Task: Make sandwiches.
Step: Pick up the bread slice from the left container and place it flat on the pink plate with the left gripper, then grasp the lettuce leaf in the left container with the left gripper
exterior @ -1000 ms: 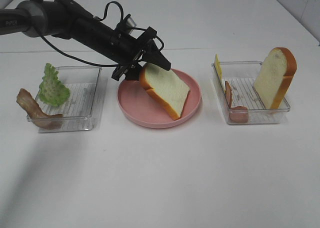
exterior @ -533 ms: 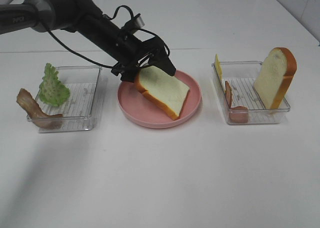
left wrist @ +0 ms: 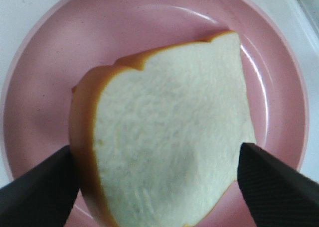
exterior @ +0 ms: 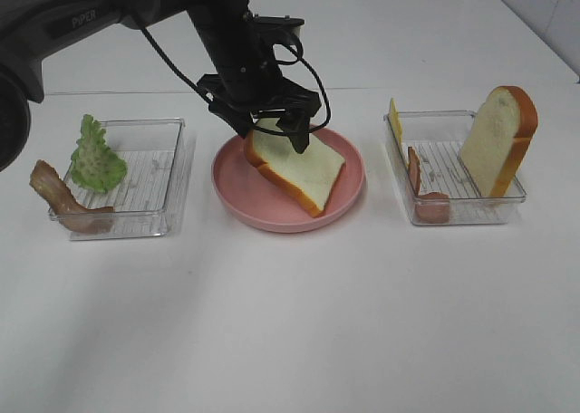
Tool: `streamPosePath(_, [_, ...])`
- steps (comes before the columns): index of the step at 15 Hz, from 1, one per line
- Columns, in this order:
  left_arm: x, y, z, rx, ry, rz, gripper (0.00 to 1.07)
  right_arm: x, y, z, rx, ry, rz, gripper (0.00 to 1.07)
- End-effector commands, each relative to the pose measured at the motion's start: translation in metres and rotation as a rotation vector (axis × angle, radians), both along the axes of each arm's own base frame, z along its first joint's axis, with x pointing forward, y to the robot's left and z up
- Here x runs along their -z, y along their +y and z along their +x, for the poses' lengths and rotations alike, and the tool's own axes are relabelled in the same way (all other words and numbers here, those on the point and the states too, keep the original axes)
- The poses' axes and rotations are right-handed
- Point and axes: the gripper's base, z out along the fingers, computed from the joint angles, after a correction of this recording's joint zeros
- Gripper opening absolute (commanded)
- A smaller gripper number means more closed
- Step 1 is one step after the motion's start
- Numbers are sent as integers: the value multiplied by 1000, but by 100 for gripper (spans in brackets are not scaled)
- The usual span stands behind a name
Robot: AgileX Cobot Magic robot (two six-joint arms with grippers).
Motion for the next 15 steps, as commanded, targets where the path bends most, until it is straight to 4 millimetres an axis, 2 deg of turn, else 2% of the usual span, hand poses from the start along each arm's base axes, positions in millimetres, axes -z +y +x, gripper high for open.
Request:
streamPosePath(1, [-1, -1, -3, -11, 0, 48, 81, 0, 1, -1, 0, -23, 2, 78])
streamPosePath(3, [0, 1, -5, -8, -15, 152, 81, 0, 1, -1, 0, -23, 2, 78])
streamPosePath(5, [1, 0, -6, -10, -13, 159, 80, 0, 1, -1, 0, -23, 2, 78])
streamPosePath(7, [-7, 1, -9, -52, 2, 151, 78, 0, 1, -1, 0, -23, 2, 78])
streamPosePath(11, [-54, 9, -12, -98, -85, 129, 72, 0, 1, -1, 0, -23, 2, 78])
streamPosePath(13, [-83, 21, -13, -141, -127, 95, 72, 0, 1, -1, 0, -23, 2, 78])
streamPosePath(14, [-87, 25, -12, -153, -132, 91, 72, 0, 1, -1, 0, -23, 2, 78])
streamPosePath(15, [-107, 42, -10, -206, -151, 56, 72, 0, 1, -1, 0, -23, 2, 78])
